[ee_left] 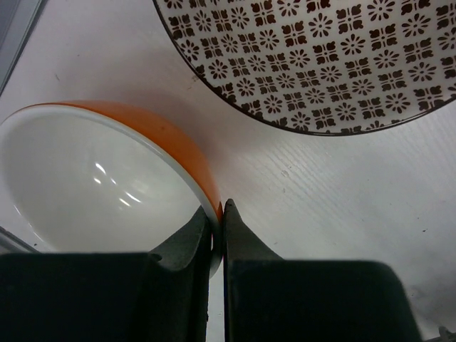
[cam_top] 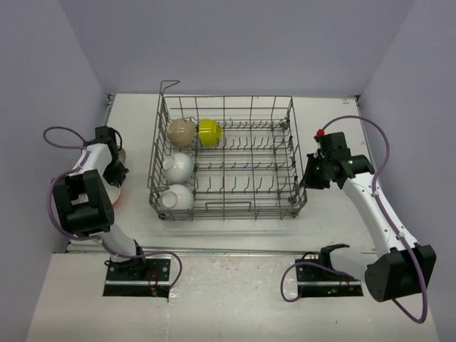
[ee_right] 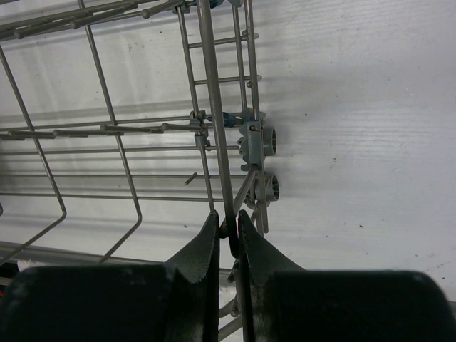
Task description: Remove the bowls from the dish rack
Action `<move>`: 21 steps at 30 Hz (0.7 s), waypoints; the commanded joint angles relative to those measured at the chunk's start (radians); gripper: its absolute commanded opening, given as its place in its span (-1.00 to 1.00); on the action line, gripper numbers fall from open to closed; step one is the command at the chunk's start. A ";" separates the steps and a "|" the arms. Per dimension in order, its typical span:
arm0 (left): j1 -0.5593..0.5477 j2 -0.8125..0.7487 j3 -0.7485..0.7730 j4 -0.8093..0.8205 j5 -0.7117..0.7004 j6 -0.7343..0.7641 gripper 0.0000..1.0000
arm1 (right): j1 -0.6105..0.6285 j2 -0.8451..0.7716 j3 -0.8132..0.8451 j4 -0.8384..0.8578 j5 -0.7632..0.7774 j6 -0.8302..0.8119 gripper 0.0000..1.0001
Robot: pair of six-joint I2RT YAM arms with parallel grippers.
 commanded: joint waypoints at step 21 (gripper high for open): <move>0.030 -0.001 0.086 0.025 0.035 0.004 -0.13 | -0.001 -0.044 0.013 0.035 -0.031 0.043 -1.00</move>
